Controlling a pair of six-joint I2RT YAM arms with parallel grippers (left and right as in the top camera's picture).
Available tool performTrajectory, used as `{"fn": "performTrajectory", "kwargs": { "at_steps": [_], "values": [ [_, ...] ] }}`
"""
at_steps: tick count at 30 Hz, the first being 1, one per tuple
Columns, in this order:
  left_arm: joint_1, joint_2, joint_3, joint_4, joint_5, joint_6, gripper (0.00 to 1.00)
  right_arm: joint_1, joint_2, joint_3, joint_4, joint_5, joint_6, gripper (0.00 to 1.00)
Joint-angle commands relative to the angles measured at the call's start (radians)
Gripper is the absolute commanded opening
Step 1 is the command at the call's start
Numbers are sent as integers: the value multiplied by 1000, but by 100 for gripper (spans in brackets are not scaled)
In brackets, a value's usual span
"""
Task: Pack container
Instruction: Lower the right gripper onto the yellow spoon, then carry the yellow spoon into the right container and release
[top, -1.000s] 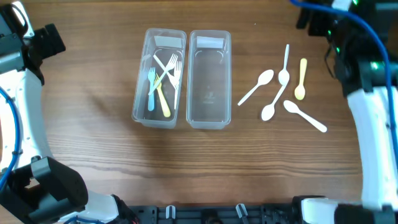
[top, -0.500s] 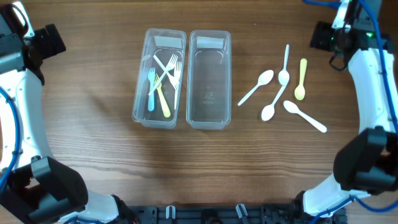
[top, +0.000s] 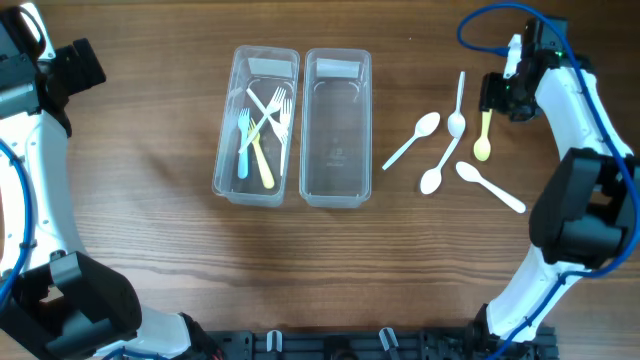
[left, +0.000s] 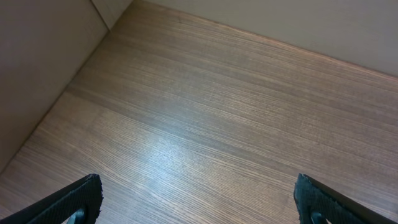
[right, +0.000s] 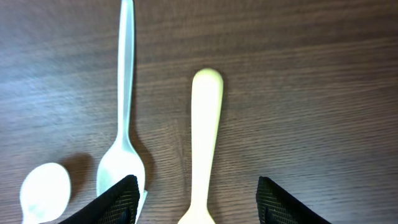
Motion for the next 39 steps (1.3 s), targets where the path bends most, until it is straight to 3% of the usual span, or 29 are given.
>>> {"fn": "performTrajectory", "kwargs": {
  "at_steps": [1,14,15,16,17,25,28,34,39],
  "values": [
    [5,-15,11,3,-6,-5,100,-3,51,12,-5,-19,-25,60],
    [5,-15,11,3,-6,-5,100,-51,171,12,-5,-82,-35,62],
    [5,-15,11,3,-6,-5,100,-51,171,12,-2,-82,-35,59],
    [5,-15,11,3,-6,-5,100,-51,171,12,0,-82,-36,43],
    [5,-15,11,3,-6,-5,100,-51,171,12,-3,-83,-35,36],
    [5,-15,11,3,-6,-5,100,-51,155,41,-24,-153,-35,19],
    [5,-15,11,3,-6,-5,100,-51,88,97,-13,-143,-35,4],
    [5,-15,11,3,-6,-5,100,-13,-114,216,0,-160,-35,4],
    [5,-15,11,3,-6,-5,100,196,-269,232,96,-259,-3,4]
  ]
}}
